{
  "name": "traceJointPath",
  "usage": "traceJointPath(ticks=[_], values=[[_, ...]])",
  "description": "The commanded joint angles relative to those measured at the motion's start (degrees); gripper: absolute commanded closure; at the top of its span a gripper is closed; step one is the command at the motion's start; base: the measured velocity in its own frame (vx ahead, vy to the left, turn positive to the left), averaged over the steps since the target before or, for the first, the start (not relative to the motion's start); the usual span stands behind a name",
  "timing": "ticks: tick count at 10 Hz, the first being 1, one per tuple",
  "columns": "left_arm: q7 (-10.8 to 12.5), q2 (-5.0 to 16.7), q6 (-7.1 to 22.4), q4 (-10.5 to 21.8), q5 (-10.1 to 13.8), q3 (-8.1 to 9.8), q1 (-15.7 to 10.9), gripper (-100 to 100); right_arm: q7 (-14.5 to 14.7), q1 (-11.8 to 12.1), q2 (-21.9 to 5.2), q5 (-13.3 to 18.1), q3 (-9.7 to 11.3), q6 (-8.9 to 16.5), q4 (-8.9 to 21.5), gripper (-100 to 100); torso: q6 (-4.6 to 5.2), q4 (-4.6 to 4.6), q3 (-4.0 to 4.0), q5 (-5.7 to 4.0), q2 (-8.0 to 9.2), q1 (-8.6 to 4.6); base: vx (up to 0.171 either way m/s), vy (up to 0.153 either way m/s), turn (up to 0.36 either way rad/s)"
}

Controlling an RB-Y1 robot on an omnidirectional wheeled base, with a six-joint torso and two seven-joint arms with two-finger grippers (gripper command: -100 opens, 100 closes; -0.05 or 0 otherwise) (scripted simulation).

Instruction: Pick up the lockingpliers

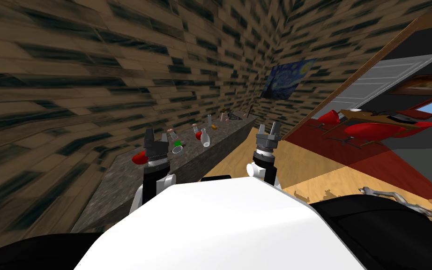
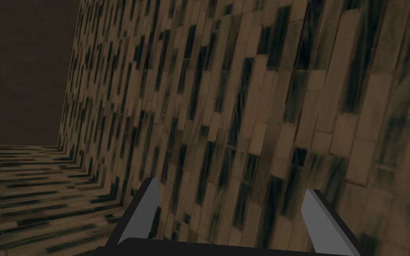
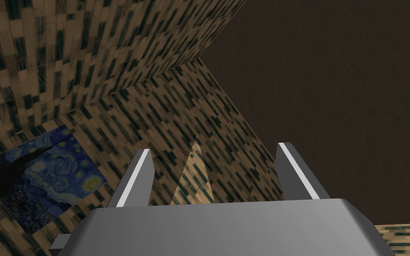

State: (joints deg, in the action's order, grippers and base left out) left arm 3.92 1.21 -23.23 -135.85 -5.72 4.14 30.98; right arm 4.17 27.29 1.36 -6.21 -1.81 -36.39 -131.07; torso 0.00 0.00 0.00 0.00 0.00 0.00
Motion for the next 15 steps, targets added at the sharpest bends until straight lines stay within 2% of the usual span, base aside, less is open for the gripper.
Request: traceJointPath(ticks=[1,3,7,8,10,11,14,15], values=[[0.47,2.51,1.42,0.88,0.28,0.43,-0.79,-100,0.0,0.0,0.0,0.0,0.0,0.0,0.0,0,0.0,0.0,0.0,0.0,0.0,0.0,-0.026,0.005,0.01],[1.22,4.87,3.54,2.02,0.72,1.06,-1.92,-100,0.0,0.0,0.0,0.0,0.0,0.0,0.0,0,0.0,0.03,0.07,0.01,0.13,0.06,-0.047,0.013,0.01],[3.57,9.95,9.62,5.16,2.07,2.95,-5.31,-100,0.0,-0.01,0.0,0.0,0.0,0.0,0.0,0,0.0,0.07,0.18,0.04,0.31,0.16,-0.079,0.034,0.008],[3.57,9.95,10.03,5.16,2.07,2.95,-5.31,-100,0.0,-0.01,0.0,0.0,0.0,0.0,0.0,0,0.0,0.08,0.19,0.04,0.33,0.19,-0.053,0.027,0.002],[5.02,12.53,13.36,7.05,2.89,4.09,-7.37,-100,0.0,-0.01,0.0,0.0,0.0,0.0,0.0,0,0.0,0.04,0.11,0.03,0.19,0.12,-0.059,0.029,0.01],[5.02,12.53,13.98,7.05,2.89,4.09,-7.37,-100,0.0,-0.01,0.0,0.0,0.0,0.0,0.0,0,0.0,0.05,0.14,0.03,0.25,0.15,-0.062,0.024,0.0],[7.46,16.32,19.69,10.23,4.33,5.83,-10.67,-100,0.0,-0.01,0.0,0.0,0.0,0.0,0.0,0,0.0,0.06,0.16,0.03,0.27,0.14,-0.079,0.038,0.002],[7.46,16.32,20.42,10.23,4.33,5.83,-10.67,-100,0.0,-0.01,-0.01,0.0,0.0,0.0,0.0,0,0.0,0.08,0.2,0.05,0.35,0.24,-0.07,0.047,-0.006]])
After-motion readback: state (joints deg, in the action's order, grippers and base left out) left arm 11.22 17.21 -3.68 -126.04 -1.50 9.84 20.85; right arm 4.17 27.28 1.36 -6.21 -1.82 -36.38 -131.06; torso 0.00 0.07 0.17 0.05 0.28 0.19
